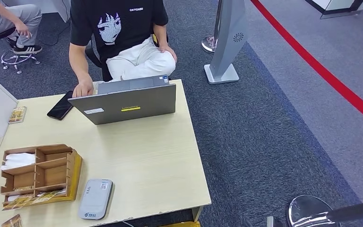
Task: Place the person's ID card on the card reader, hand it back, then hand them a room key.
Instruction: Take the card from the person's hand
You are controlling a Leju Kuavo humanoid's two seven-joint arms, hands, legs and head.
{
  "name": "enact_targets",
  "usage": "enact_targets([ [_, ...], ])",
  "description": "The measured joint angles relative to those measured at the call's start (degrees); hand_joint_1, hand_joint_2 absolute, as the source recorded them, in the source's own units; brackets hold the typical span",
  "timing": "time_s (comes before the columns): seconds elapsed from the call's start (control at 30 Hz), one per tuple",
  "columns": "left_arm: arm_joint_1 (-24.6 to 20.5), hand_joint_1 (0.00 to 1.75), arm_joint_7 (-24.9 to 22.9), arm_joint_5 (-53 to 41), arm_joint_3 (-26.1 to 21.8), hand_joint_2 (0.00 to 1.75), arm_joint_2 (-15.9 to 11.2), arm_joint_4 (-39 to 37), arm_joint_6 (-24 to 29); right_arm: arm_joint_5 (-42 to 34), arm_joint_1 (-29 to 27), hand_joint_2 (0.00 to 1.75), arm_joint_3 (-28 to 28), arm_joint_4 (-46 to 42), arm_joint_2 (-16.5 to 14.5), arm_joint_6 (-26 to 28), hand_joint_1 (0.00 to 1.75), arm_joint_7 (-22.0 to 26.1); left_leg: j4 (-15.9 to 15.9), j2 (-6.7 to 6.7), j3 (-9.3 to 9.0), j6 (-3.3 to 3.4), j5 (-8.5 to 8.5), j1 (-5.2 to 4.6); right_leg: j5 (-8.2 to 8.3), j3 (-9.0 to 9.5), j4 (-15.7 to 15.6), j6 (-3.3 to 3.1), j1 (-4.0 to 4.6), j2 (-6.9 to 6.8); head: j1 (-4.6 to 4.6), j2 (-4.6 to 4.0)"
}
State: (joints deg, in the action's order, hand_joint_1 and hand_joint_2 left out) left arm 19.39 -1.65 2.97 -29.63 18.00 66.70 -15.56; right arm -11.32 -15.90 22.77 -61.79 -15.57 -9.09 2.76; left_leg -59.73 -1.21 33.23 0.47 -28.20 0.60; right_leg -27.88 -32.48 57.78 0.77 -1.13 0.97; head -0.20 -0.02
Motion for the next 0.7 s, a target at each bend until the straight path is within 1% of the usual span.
enact_targets([
  [0.1,-0.8,0.0,0.0,-0.2,2.4,1.75,-1.4,-3.1,1.4,1.1,0.4,0.0,-1.8,2.9,1.0,0.8,0.0,-0.2,0.0,0.0,0.0,0.0,0.0,0.0,0.01,0.03,0.0,0.0,0.0,0.0,-0.03,0.0],
  [0.37,-3.1,0.0,0.2,-1.0,9.1,1.75,-5.2,-12.6,5.3,3.8,2.0,0.0,-6.8,11.5,4.4,3.1,0.0,-0.9,0.0,0.0,0.03,0.0,-0.01,0.01,-0.01,-0.01,0.0,-0.01,0.01,0.0,-0.05,0.0],
  [0.5,-4.3,0.14,0.6,-1.3,12.4,1.75,-7.3,-17.7,7.2,5.3,2.8,0.0,-9.3,16.1,6.2,4.3,0.0,-1.3,0.0,0.0,0.03,0.0,-0.01,0.01,-0.01,-0.01,0.0,-0.01,0.01,0.0,-0.05,0.0],
  [0.57,-4.9,0.14,0.7,-1.5,14.0,1.75,-8.3,-20.2,8.2,6.0,3.2,0.0,-10.5,18.3,7.2,4.8,0.0,-1.4,0.0,0.0,0.03,0.0,-0.01,0.01,-0.01,-0.01,0.0,-0.01,0.0,0.0,-0.06,0.0],
  [0.7,-6.2,1.75,0.9,-1.9,17.4,1.75,-10.6,-25.4,10.1,7.4,4.1,0.0,-13.2,23.1,9.2,6.0,1.75,-1.8,0.0,0.0,0.04,0.0,-0.01,0.0,-0.01,-0.01,0.0,-0.01,0.0,0.0,-0.05,0.0],
])
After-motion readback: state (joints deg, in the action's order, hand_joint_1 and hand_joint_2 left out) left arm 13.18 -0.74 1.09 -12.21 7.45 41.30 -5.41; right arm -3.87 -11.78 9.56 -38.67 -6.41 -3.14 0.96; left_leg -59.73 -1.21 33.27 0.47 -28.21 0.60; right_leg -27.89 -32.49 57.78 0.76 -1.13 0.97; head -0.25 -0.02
